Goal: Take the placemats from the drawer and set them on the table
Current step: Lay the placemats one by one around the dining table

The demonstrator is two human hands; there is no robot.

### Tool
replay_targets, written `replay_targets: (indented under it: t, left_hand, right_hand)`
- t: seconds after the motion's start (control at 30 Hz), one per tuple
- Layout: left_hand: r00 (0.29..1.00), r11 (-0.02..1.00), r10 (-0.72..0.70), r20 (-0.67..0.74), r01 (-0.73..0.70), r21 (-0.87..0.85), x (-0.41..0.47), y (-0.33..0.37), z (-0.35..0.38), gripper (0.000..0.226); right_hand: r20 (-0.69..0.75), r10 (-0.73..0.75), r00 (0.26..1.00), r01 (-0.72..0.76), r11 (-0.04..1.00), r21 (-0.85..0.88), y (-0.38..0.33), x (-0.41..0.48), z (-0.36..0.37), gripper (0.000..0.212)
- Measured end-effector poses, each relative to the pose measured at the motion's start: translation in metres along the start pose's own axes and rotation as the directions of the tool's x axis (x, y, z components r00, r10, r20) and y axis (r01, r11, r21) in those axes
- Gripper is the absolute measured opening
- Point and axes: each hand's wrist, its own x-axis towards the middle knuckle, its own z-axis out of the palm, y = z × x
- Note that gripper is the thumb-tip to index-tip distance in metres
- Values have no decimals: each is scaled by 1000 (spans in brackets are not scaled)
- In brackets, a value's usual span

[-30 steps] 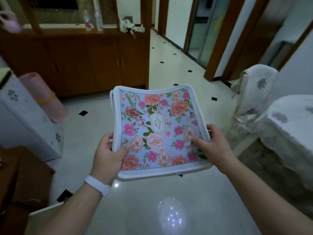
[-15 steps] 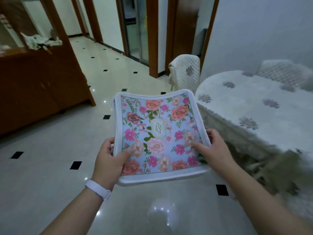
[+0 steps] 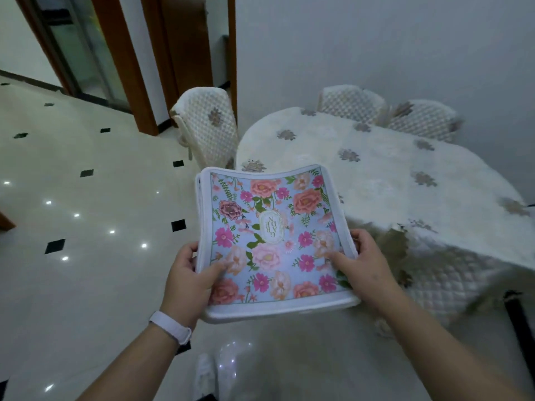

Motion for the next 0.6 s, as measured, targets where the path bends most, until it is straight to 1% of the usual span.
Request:
replay_targets:
  t: [0.2,0.33,0.4,0.6]
  left_hand:
    - [991,999,-30,132,31,-8,109,10,-5,32]
    - [975,997,-76,209,72,27,177,21,-22,29]
    - [965,996,-81,249,70,54,209,26,-26,29]
    - [935,992,-98,341,66,104,279,36,-15,28]
  right_hand:
    - [-99,90,991,-90,996,10,-17,56,44,34]
    - [-138,134,981,-134,991,12,-36,94,80,33]
    - [-164,153,975,-153,988,7,-41,111,96,33]
    - [-224,206,953,-199,978,56,-46,151,118,36]
